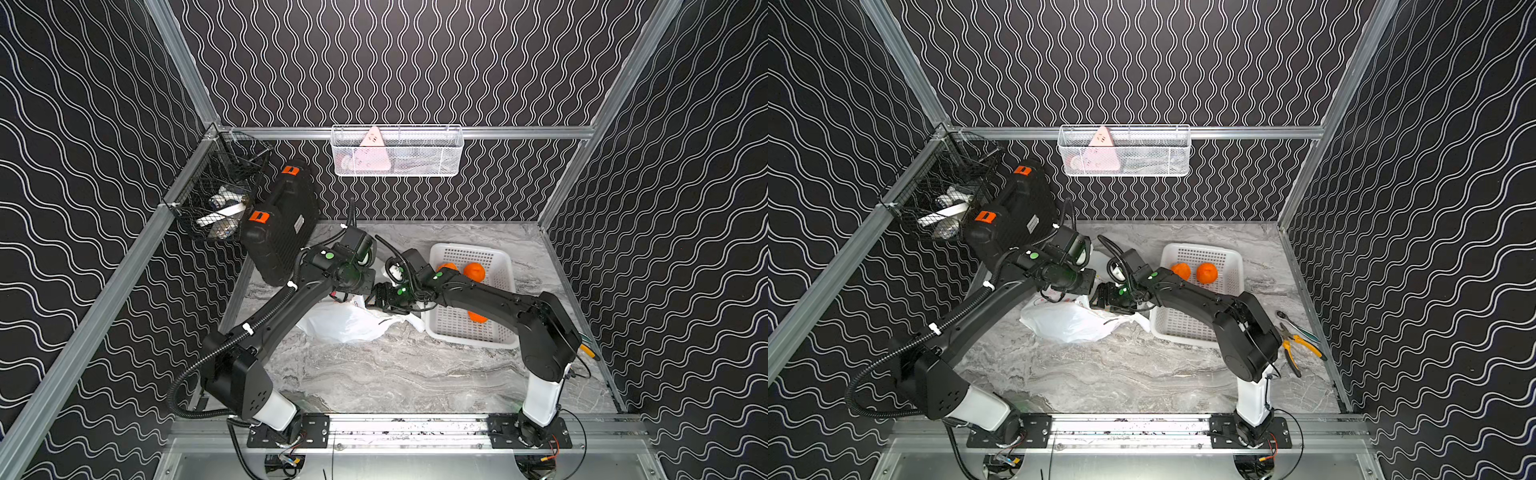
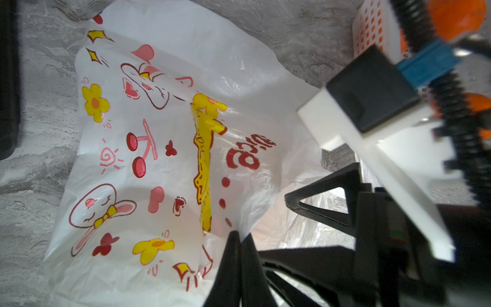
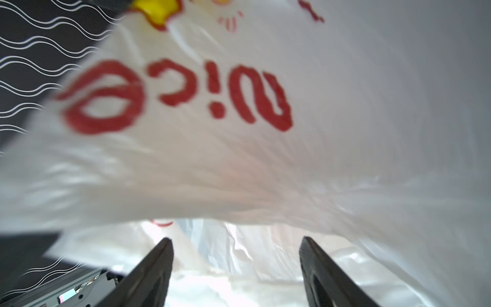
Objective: Place the oranges into plastic bags & tie knots
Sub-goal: Place the orange in the plastic bag.
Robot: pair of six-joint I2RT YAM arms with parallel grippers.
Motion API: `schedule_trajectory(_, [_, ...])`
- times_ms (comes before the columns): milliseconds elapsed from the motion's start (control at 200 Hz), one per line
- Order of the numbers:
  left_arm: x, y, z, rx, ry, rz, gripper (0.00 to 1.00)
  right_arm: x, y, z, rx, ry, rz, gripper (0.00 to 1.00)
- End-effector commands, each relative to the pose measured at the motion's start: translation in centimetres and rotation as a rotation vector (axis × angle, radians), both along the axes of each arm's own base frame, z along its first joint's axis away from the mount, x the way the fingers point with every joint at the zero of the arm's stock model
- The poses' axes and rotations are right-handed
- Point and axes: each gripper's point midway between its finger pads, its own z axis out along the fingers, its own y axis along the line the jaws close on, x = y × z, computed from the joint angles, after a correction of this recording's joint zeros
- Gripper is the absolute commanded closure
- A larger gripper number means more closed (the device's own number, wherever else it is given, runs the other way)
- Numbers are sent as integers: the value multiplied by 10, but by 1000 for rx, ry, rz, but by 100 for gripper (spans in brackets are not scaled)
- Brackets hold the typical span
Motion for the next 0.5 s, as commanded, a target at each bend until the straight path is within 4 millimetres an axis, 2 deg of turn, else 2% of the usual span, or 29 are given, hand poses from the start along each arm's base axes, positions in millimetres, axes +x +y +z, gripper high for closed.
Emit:
schedule_trajectory(0, [-1, 3, -3, 3, 0, 18, 100, -1, -12, 3, -44, -9, -14, 24])
schedule_trajectory(80, [-3, 4, -7, 11, 10, 19, 100, -3, -26, 17, -62, -24, -26, 27])
schedule_trajectory(155, [-5, 4, -10, 11, 16, 16, 100, -4, -46, 31, -79, -36, -62, 30])
schedule_trajectory(285, [-5, 3, -11, 1, 15, 14, 100, 1, -98, 46, -155, -62, -167, 30])
schedule_trajectory(365, [-5, 2, -10, -6, 14, 10, 100, 16, -144, 41, -292, -95, -255, 29])
schedule_trajectory(495, [-5, -2, -6, -24, 4, -3, 100, 49, -210, 19, -474, -89, -371, 25])
